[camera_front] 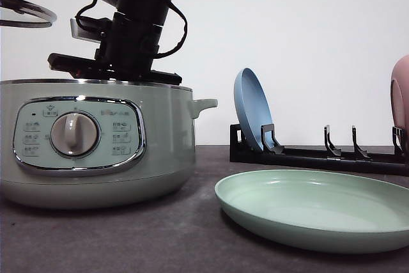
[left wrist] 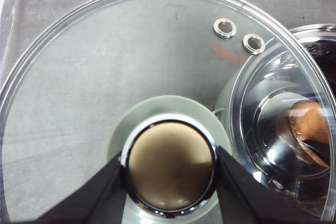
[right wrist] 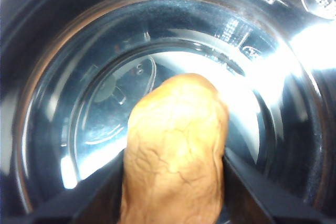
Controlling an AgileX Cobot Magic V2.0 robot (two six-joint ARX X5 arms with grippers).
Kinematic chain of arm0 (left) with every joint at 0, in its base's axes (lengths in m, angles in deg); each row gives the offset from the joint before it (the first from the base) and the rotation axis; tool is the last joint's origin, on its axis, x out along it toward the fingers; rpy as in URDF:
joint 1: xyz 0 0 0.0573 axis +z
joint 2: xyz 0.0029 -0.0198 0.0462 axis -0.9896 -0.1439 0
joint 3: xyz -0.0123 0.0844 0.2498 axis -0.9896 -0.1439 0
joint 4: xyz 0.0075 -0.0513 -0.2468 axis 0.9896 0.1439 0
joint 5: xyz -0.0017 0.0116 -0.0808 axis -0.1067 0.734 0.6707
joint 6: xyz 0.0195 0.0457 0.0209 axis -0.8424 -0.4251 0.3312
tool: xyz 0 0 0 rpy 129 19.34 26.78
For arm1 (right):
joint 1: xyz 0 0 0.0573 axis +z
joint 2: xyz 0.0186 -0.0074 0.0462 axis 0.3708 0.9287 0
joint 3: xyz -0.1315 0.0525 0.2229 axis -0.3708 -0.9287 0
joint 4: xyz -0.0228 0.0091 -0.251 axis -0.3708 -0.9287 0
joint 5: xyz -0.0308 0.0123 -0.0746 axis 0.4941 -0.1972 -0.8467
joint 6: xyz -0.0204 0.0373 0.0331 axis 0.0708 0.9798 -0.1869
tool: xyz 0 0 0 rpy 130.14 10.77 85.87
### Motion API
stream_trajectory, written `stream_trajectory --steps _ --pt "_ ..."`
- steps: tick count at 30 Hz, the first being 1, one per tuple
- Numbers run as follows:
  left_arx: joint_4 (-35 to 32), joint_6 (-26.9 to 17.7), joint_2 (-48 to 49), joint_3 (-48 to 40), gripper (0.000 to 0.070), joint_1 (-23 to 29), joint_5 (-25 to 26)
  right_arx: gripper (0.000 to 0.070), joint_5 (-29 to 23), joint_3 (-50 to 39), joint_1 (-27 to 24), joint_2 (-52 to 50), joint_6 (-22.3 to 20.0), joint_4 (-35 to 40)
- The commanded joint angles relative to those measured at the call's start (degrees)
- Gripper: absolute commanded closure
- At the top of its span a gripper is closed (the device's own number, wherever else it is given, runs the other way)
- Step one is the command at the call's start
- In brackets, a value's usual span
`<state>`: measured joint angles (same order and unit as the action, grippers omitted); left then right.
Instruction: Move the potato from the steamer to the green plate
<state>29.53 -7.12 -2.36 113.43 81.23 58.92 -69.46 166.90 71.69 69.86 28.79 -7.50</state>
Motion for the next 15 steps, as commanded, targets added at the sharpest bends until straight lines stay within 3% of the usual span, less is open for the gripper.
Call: stream_trajectory --steps 1,15 --pt "-1.74 -0.46 0.52 1.55 0.0699 0.11 -0.15 0.0496 0.04 2.64 0.76 0.32 -0.48 0.05" --pt "-1.84 -0.48 0.54 1.55 0.0699 0.10 -0.13 0.0513 -0.03 14.18 -0.26 -10.98 -6.07 -11.96"
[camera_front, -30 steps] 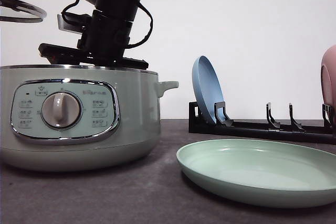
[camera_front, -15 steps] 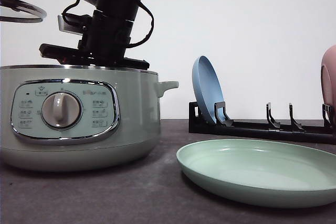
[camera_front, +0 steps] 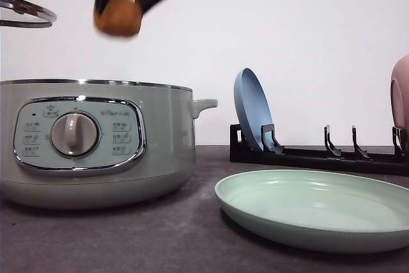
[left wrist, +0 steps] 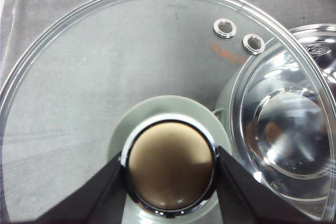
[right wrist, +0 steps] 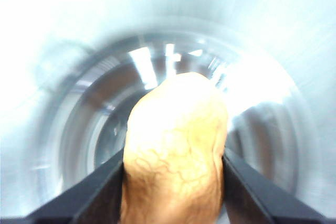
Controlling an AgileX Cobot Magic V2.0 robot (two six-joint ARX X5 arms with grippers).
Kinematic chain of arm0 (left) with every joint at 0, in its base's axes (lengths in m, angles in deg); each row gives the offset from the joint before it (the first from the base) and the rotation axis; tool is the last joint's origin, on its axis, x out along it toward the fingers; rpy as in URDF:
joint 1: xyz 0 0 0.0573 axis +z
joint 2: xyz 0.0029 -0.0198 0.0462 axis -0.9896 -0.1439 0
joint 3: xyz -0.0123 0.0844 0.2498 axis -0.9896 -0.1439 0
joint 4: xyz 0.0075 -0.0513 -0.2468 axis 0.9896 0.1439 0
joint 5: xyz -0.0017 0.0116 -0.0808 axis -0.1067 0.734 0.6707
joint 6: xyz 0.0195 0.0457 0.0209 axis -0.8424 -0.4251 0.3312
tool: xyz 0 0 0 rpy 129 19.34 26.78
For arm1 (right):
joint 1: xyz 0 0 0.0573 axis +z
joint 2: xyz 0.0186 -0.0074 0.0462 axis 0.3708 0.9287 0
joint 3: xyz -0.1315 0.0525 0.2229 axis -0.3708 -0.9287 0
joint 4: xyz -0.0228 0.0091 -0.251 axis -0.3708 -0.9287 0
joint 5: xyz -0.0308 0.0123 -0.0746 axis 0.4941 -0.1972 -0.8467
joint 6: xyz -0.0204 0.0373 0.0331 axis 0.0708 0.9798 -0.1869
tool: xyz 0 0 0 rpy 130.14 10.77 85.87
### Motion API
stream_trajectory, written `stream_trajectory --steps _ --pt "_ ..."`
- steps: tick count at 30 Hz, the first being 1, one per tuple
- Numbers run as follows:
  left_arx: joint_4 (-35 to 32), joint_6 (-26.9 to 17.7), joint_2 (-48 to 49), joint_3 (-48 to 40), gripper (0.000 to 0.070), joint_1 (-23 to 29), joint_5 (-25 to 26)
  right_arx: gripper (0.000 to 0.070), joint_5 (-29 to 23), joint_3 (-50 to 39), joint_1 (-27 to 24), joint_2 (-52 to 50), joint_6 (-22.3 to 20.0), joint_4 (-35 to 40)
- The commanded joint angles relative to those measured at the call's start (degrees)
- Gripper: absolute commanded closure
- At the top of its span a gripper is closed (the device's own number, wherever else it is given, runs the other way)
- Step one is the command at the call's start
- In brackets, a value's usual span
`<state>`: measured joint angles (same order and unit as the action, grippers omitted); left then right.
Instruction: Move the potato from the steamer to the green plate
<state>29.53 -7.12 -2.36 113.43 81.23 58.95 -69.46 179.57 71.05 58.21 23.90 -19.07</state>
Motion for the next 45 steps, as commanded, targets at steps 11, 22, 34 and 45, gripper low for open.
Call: stream_trajectory --steps 11,22,34,45 --pt "-1.95 -0.49 0.55 1.55 0.0699 0.04 1.16 0.0516 0.00 1.34 -5.79 -11.70 -1.37 -10.67" --pt "-2.07 -0.48 0.55 1.55 0.0699 -0.01 2.10 0.0516 -0.01 -21.08 -10.49 -29.35 -1.43 -5.50" --pt "-2.10 -0.47 0.55 1.55 0.0699 -1.29 4.49 0.0517 0.25 -60.43 -12.79 -49.63 5.37 12.14" --pt "-2.05 -0.47 0.55 1.55 0.0699 -3.43 4.66 0.0517 1.55 -79.91 -12.66 -50.97 15.21 26.93"
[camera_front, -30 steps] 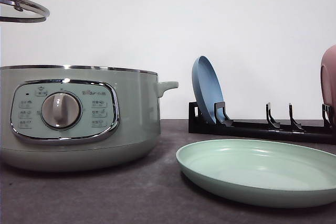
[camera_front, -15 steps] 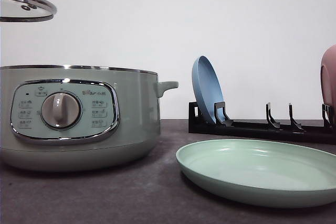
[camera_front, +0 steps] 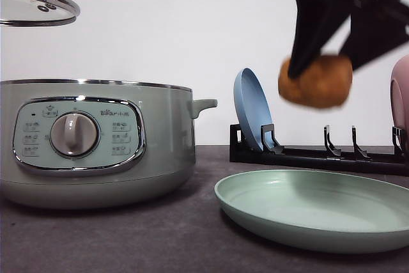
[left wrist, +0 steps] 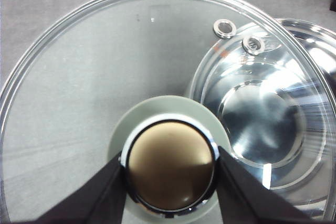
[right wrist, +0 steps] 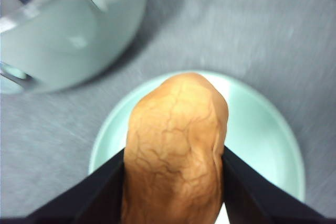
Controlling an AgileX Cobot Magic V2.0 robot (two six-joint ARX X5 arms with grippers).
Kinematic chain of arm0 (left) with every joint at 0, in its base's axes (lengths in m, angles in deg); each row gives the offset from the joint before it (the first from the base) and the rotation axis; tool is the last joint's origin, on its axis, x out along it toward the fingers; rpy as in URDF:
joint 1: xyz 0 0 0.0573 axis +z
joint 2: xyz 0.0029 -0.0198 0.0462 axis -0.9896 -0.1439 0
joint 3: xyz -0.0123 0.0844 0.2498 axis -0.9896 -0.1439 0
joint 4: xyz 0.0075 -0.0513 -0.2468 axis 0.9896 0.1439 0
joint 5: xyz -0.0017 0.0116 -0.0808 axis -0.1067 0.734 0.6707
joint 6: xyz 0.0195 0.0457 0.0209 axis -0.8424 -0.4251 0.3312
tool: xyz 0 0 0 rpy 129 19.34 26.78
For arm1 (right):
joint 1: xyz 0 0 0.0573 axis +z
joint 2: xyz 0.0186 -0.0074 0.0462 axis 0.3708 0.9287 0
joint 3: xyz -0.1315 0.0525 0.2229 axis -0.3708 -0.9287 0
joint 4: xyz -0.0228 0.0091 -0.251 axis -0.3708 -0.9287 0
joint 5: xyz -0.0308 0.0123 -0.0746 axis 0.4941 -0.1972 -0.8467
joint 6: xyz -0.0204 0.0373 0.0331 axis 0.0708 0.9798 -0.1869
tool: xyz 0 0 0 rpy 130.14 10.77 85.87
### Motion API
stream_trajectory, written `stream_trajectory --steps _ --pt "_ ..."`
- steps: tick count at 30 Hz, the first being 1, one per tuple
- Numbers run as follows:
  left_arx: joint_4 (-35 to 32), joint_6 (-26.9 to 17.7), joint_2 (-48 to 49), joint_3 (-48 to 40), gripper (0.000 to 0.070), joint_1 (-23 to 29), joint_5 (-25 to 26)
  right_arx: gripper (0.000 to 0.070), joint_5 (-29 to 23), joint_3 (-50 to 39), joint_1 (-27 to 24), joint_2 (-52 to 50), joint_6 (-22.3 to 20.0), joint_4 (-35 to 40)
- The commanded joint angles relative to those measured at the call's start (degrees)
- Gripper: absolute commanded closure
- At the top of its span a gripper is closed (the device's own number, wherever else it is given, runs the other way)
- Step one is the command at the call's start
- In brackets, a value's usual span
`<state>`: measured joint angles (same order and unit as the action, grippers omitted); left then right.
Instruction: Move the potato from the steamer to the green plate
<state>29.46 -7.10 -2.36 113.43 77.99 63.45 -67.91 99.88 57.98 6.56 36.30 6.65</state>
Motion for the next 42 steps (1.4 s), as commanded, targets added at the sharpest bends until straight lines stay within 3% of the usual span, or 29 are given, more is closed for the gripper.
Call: stream_trajectory --steps 1,8,16,26,32,42 --pt "-1.99 -0.48 0.55 1.55 0.0699 -0.32 0.20 0.0517 0.00 -1.66 0.40 0.81 3.48 2.57" --pt "-2.01 -0.48 0.55 1.55 0.0699 -1.31 2.04 0.0516 -0.04 -10.02 0.40 2.86 5.49 11.30" --pt "-1.92 -0.48 0.55 1.55 0.0699 -2.87 3.10 0.0510 -0.04 -11.41 0.40 9.87 5.64 14.45" --pt "-1.95 -0.46 0.53 1.55 0.0699 -6.54 6.74 0.0302 -0.02 -11.39 0.38 11.43 5.64 15.07" --pt "-2.01 -0.46 0.47 1.55 0.0699 -9.80 6.75 0.0118 -0.15 -10.66 0.30 10.17 5.62 14.89" --pt "-4.81 -0.46 -1.24 1.55 0.0699 -14.61 6.71 0.0087 -2.85 -5.09 0.29 1.48 4.11 9.37"
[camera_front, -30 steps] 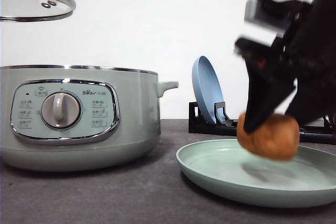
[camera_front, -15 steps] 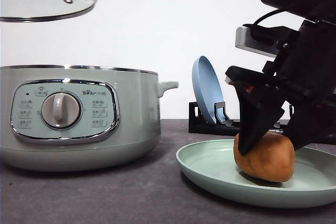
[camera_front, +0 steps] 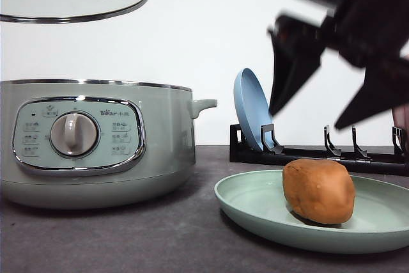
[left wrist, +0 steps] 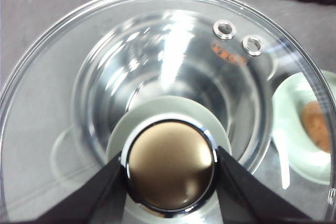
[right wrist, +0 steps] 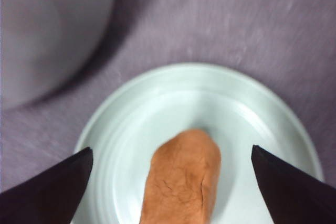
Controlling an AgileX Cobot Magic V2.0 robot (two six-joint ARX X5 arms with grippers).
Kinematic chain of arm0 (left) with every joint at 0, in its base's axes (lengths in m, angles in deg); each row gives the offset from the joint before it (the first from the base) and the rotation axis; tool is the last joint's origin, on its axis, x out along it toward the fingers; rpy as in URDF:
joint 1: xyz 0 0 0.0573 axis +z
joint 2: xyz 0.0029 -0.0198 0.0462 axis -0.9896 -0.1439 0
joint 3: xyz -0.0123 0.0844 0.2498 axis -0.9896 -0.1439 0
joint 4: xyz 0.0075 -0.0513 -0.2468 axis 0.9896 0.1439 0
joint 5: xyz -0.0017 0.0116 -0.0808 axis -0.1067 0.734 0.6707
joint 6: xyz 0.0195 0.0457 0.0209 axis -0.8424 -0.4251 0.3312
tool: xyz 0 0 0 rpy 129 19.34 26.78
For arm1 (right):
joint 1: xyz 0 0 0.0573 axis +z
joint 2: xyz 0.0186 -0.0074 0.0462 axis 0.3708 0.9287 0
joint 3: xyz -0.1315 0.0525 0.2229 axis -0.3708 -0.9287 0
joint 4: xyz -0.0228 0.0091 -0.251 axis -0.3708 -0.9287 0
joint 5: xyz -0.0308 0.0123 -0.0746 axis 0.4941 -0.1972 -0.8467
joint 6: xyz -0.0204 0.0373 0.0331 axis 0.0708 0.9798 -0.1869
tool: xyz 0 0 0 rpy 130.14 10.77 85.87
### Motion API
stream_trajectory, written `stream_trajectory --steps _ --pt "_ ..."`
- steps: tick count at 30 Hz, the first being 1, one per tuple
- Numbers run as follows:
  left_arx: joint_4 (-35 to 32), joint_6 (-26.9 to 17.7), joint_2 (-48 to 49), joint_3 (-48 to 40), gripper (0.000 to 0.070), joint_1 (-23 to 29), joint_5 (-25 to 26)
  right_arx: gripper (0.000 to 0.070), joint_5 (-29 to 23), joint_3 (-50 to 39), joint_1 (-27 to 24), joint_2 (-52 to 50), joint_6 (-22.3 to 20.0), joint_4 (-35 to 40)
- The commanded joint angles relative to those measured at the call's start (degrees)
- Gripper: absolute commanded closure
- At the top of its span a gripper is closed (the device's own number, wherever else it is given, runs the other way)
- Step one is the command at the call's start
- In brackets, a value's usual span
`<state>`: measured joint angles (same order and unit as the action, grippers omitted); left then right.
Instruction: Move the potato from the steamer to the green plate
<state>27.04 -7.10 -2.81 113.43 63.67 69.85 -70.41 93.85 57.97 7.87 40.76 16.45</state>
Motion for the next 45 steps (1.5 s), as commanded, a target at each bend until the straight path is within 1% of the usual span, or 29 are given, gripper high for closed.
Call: stream_trajectory --steps 1,5,13,19,23,33,38,45 --pt "-2.78 -0.46 -1.22 1.55 0.0699 -0.63 0.31 0.0087 -0.62 1.81 0.31 -0.82 -0.82 -1.69" --pt "-3.13 -0.48 -3.46 1.55 0.0699 -1.82 0.25 0.0087 -0.63 4.71 0.31 -4.58 -1.43 -5.26" --pt "-6.37 -0.55 -8.93 1.55 0.0699 -3.62 -1.64 0.0087 -0.69 6.37 0.31 -12.35 -1.48 -6.65" --pt "-7.69 -1.60 -11.89 1.55 0.0699 -4.41 -3.65 0.0087 -1.15 6.37 0.31 -15.95 -1.48 -8.09" --pt "-8.52 -1.62 -13.38 1.55 0.0699 -4.54 -3.63 0.0087 -2.38 6.37 0.31 -16.67 -1.50 -8.27" --pt "-8.69 -2.03 -16.50 1.55 0.0699 -4.95 -3.68 0.0087 -2.53 6.37 0.31 -16.72 -2.17 -8.52" --pt "-8.71 -2.11 -16.84 1.55 0.0699 -4.95 -5.09 0.0087 -2.57 6.37 0.31 -16.72 -2.33 -8.49" --pt "-8.58 -2.21 -16.84 1.53 0.0699 -4.96 -5.15 0.0087 -3.60 6.37 0.31 -16.72 -2.46 -8.46"
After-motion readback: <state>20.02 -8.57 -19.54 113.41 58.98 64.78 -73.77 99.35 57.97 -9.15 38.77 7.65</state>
